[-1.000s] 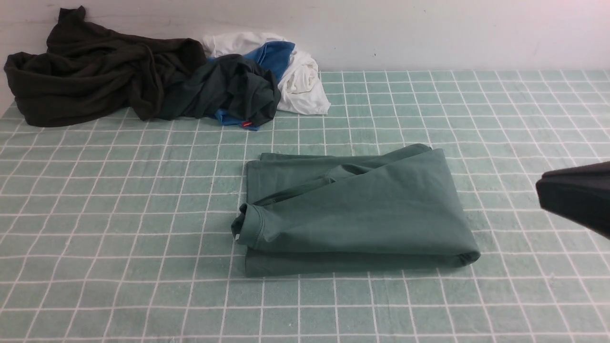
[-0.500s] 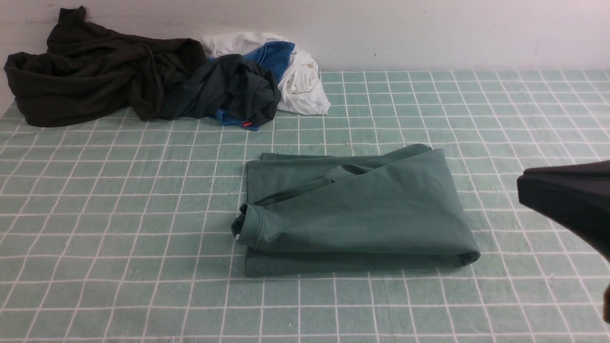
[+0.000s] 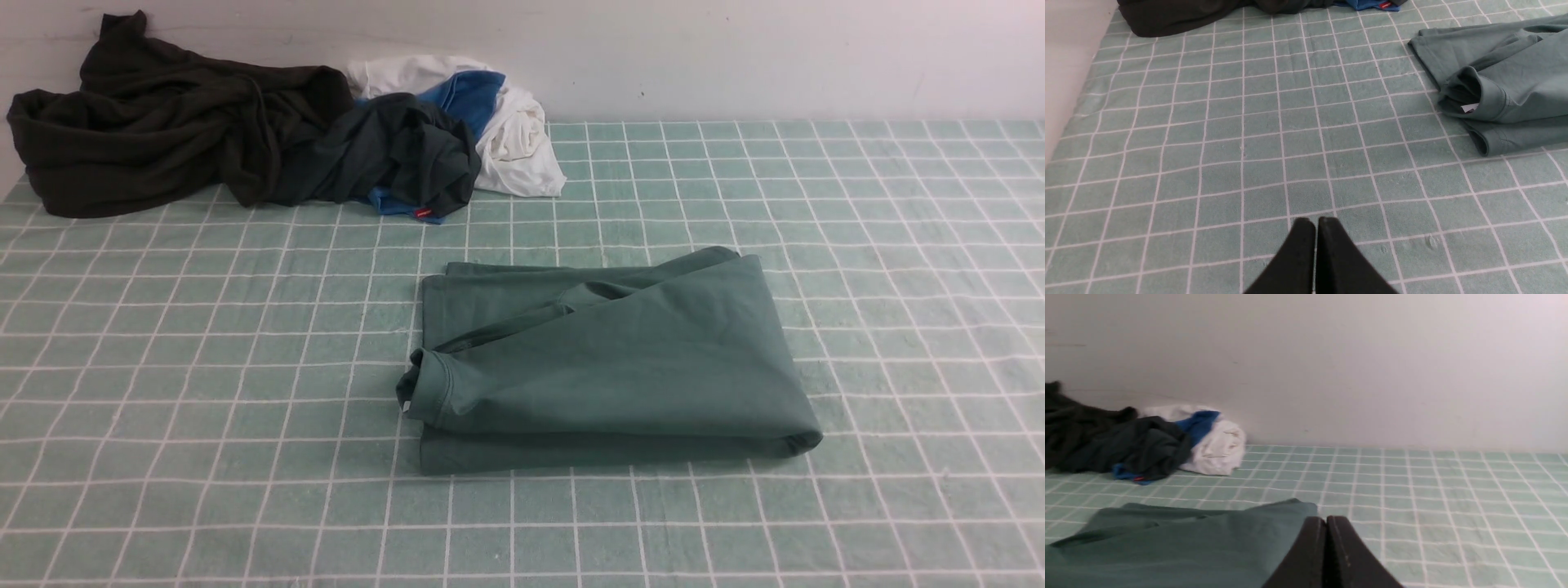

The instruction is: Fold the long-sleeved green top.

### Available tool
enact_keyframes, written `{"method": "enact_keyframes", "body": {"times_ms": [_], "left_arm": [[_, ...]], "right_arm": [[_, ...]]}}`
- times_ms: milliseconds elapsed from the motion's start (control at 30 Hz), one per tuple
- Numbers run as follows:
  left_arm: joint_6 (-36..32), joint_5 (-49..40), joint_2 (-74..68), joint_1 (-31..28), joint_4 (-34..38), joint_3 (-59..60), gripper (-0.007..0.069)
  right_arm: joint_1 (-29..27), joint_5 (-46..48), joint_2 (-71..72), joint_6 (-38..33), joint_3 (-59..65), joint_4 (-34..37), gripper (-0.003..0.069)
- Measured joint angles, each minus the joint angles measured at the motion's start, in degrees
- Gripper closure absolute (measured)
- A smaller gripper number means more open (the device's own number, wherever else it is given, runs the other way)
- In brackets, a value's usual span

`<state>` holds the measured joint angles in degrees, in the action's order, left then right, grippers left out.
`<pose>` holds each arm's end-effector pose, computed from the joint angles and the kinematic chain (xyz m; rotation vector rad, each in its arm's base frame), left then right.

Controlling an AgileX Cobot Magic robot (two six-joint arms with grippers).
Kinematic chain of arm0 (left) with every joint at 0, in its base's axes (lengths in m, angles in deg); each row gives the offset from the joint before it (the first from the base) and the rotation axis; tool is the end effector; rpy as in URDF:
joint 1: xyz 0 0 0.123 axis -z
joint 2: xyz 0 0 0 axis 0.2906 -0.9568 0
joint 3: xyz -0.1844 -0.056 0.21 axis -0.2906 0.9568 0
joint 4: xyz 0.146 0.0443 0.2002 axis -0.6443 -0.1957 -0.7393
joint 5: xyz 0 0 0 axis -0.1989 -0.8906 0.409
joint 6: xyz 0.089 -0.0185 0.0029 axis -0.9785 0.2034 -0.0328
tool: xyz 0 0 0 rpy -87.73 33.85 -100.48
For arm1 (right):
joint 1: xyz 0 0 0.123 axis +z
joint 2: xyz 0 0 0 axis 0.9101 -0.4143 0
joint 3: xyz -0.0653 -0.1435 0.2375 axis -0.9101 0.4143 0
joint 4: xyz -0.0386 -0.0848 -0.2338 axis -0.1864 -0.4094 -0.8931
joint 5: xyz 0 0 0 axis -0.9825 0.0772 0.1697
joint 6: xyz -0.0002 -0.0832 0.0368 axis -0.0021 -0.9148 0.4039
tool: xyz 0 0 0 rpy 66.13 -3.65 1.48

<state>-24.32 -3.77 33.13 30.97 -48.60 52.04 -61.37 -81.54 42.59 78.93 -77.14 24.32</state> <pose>0.0165 0.0109 0.2933 0.1247 2.0238 -0.0054 0.0629 0.0050 0.2188 0.0193 1.6535 0.1358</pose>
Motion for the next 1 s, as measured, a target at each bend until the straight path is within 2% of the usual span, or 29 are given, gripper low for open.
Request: {"method": "enact_keyframes", "body": {"times_ms": [200, 367, 700, 1000], "left_arm": [[0.0, -0.06, 0.0, 0.0, 0.0, 0.0, 0.0628], [0.0, -0.06, 0.02, 0.0, -0.01, 0.0, 0.0628], [0.0, -0.06, 0.02, 0.0, -0.01, 0.0, 0.0628], [0.0, -0.11, 0.02, 0.0, -0.01, 0.0, 0.0628]], "right_arm": [[-5.3, 6.37, 6.48, 1.44, 5.58, -2.17, 0.0673], [-5.36, 11.79, 6.66, 2.26, 5.52, -2.17, 0.0673], [-2.47, 12.19, 6.66, 2.26, 5.47, -2.46, 0.0673], [-2.0, 12.24, 6.66, 2.26, 5.47, -2.17, 0.0673]]}}
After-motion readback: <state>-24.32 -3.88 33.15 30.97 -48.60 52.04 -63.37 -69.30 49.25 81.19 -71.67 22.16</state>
